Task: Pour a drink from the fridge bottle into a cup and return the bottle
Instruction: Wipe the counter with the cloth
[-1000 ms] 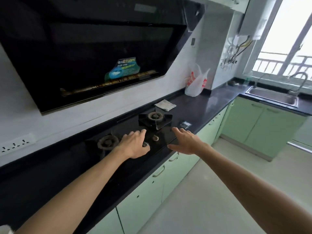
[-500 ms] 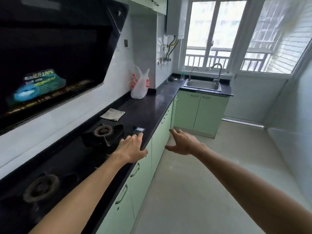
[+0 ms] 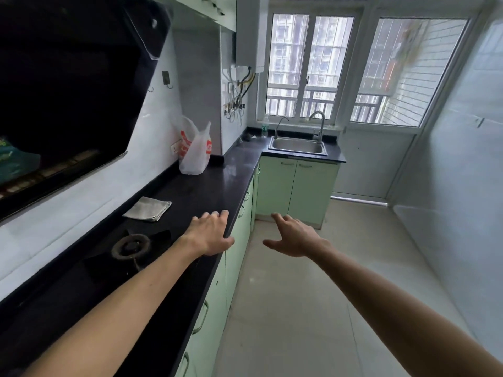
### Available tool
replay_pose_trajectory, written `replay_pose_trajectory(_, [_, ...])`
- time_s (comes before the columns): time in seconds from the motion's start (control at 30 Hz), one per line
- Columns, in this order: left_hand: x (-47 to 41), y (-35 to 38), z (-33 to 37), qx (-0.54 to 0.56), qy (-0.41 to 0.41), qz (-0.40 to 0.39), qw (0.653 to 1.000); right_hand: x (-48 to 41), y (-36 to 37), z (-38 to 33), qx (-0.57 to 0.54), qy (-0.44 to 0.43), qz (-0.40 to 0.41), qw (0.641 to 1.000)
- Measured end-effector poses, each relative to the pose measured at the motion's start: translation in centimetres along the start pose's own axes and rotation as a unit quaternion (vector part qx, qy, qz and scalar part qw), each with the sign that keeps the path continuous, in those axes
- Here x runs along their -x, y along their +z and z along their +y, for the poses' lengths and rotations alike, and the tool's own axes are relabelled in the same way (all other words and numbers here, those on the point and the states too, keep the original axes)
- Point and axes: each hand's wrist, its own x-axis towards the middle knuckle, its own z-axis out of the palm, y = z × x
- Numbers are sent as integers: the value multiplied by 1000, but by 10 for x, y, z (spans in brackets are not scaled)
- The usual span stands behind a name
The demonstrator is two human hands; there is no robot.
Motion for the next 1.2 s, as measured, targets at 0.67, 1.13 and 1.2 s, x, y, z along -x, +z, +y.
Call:
replay_pose_trajectory(0.67, [-154, 13, 16, -18, 37, -19, 999, -121, 11, 84, -21, 41, -19, 999])
replay_pose_trajectory(1.13, [-294, 7, 79, -24, 15, -22, 999, -232, -30, 211, -55, 34, 4, 998])
replay_pose_trajectory(1.2, [-309, 8, 85, -27, 14, -24, 999, -240, -31, 224, -54, 28, 3, 998])
